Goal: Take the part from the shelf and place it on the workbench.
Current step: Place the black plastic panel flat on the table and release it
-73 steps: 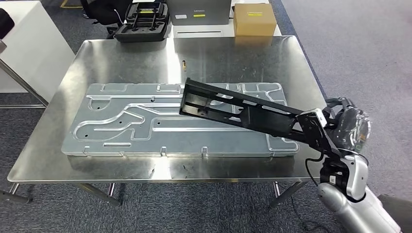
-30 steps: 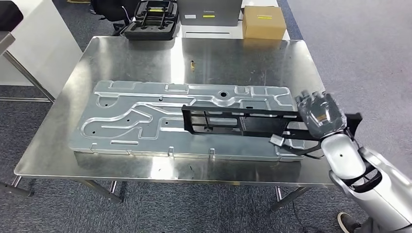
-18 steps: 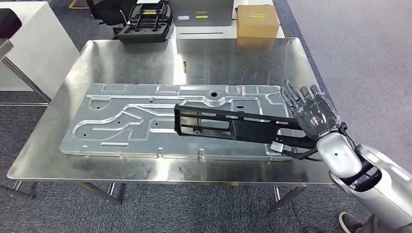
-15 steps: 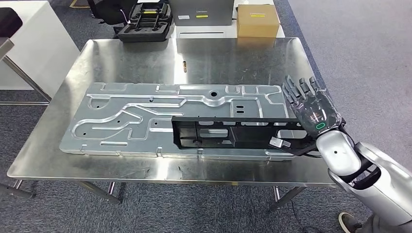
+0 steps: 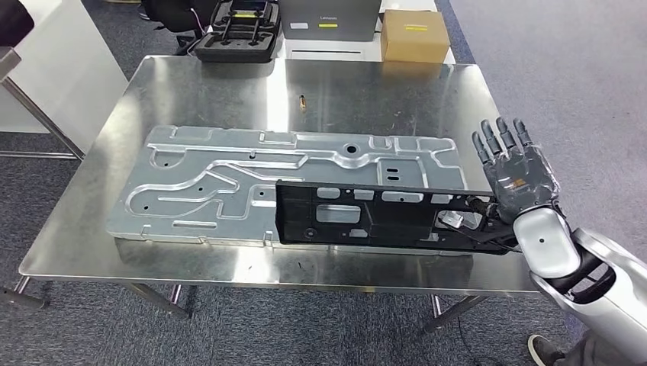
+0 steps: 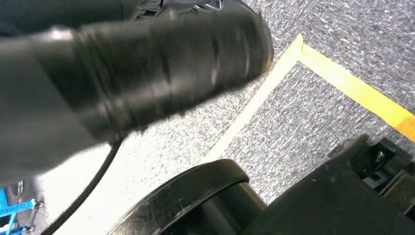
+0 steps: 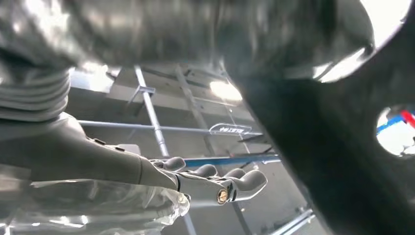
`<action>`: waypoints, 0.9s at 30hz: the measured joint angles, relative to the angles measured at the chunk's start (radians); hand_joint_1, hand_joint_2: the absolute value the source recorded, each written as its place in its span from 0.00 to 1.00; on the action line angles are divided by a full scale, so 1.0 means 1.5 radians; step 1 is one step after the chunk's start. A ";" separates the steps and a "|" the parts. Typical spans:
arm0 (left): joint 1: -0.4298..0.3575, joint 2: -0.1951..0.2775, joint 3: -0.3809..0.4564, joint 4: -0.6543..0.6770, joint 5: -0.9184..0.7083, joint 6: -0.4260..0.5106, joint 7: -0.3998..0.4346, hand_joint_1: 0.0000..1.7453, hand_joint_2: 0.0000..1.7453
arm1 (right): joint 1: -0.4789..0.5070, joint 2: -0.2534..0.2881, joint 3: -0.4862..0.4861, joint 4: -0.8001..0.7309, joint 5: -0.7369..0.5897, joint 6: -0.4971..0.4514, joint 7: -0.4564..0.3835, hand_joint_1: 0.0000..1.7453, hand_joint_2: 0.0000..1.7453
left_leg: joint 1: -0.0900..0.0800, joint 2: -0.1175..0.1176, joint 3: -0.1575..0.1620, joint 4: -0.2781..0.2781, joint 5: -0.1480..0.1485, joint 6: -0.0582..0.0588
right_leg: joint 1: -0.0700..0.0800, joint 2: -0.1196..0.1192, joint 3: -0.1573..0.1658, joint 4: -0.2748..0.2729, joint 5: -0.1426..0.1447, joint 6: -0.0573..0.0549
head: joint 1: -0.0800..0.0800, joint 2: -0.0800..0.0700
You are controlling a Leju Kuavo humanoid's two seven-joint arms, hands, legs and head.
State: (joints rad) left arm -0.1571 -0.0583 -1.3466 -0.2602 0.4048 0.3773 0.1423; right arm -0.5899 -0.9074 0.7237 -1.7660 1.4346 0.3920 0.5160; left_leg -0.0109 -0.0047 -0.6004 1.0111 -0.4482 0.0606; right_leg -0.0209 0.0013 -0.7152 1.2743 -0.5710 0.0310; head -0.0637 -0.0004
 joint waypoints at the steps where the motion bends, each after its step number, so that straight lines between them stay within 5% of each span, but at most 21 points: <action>1: 0.001 0.000 0.000 0.000 0.001 0.000 0.000 0.00 0.00 | 0.003 -0.001 0.000 0.000 -0.001 0.002 0.001 0.00 0.00 | 0.000 0.000 0.000 0.001 -0.001 0.000 | 0.000 0.000 -0.008 0.013 0.003 0.001 | 0.000 0.000; 4: 0.001 0.000 0.000 0.000 0.003 0.000 -0.001 0.00 0.00 | 0.006 -0.006 -0.002 0.001 -0.015 0.019 0.015 0.00 0.00 | 0.001 0.000 0.000 0.009 -0.006 -0.002 | -0.004 -0.001 0.032 -0.074 0.056 0.004 | 0.000 0.000; 6: 0.001 0.000 0.000 0.000 0.006 0.001 -0.004 0.00 0.00 | 0.015 -0.010 -0.012 0.000 -0.049 0.047 0.049 0.00 0.00 | -0.001 -0.002 -0.003 0.017 -0.011 -0.008 | -0.002 -0.002 0.064 -0.135 0.074 0.001 | 0.000 0.000; 11: 0.005 0.002 0.000 0.000 0.016 -0.001 -0.006 0.00 0.00 | 0.089 -0.026 -0.101 -0.003 -0.132 0.066 0.119 0.00 0.00 | -0.001 -0.002 -0.011 0.036 -0.025 -0.023 | -0.002 -0.002 0.072 -0.151 0.077 -0.015 | -0.001 0.000; 14: 0.005 0.002 0.000 0.001 0.018 -0.004 -0.007 0.00 0.00 | 0.155 -0.026 -0.184 -0.010 -0.130 0.046 0.123 0.00 0.00 | 0.004 -0.001 -0.057 0.137 -0.079 -0.033 | -0.002 -0.005 0.073 -0.153 0.077 -0.022 | -0.002 0.000; 16: 0.007 0.002 0.000 0.001 0.018 -0.008 -0.007 0.00 0.00 | 0.200 -0.014 -0.249 -0.016 -0.131 0.064 0.123 0.00 0.00 | 0.007 -0.001 -0.083 0.189 -0.093 -0.035 | -0.001 -0.006 0.074 -0.153 0.077 -0.023 | -0.002 0.000; 18: 0.009 0.002 0.000 0.001 0.017 -0.011 -0.007 0.00 0.00 | 0.235 0.008 -0.323 -0.023 -0.148 0.071 0.123 0.00 0.00 | 0.008 -0.001 -0.067 0.154 -0.063 -0.034 | -0.001 -0.006 0.074 -0.152 0.076 -0.023 | -0.002 0.000; 20: 0.008 0.003 0.000 0.001 0.017 -0.011 -0.008 0.00 0.00 | 0.259 0.031 -0.398 -0.032 -0.184 0.036 0.123 0.00 0.00 | 0.006 -0.002 -0.025 0.071 -0.026 -0.028 | 0.000 -0.005 0.074 -0.152 0.076 -0.022 | -0.002 0.000; 22: 0.008 0.004 0.000 0.001 0.018 -0.008 -0.008 0.00 0.00 | 0.269 0.052 -0.461 -0.041 -0.240 -0.048 0.123 0.00 0.00 | 0.003 -0.002 -0.002 0.023 -0.016 -0.023 | 0.000 -0.005 0.074 -0.153 0.077 -0.016 | -0.002 0.000; 25: 0.009 0.004 0.000 0.001 0.020 -0.006 -0.007 0.00 0.00 | 0.281 0.079 -0.527 -0.058 -0.333 -0.211 0.122 0.00 0.00 | 0.001 -0.002 0.002 0.011 -0.011 -0.014 | -0.002 -0.004 0.074 -0.156 0.078 -0.004 | -0.001 0.000; 27: 0.008 0.004 0.000 0.001 0.021 -0.006 -0.009 0.00 0.00 | 0.288 0.089 -0.553 -0.071 -0.387 -0.335 0.111 0.00 0.00 | 0.002 -0.001 0.006 0.000 -0.004 -0.006 | -0.004 -0.003 0.063 -0.130 0.059 0.001 | 0.000 0.000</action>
State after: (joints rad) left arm -0.1444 -0.0520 -1.3466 -0.2594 0.4361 0.3685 0.1294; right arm -0.1579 -0.7742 -0.1052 -1.8725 0.8534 -0.1110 0.6829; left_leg -0.0076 -0.0057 -0.5911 1.0106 -0.4540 0.0521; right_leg -0.0267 -0.0029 -0.6205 1.0791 -0.4828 0.0322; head -0.0632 -0.0004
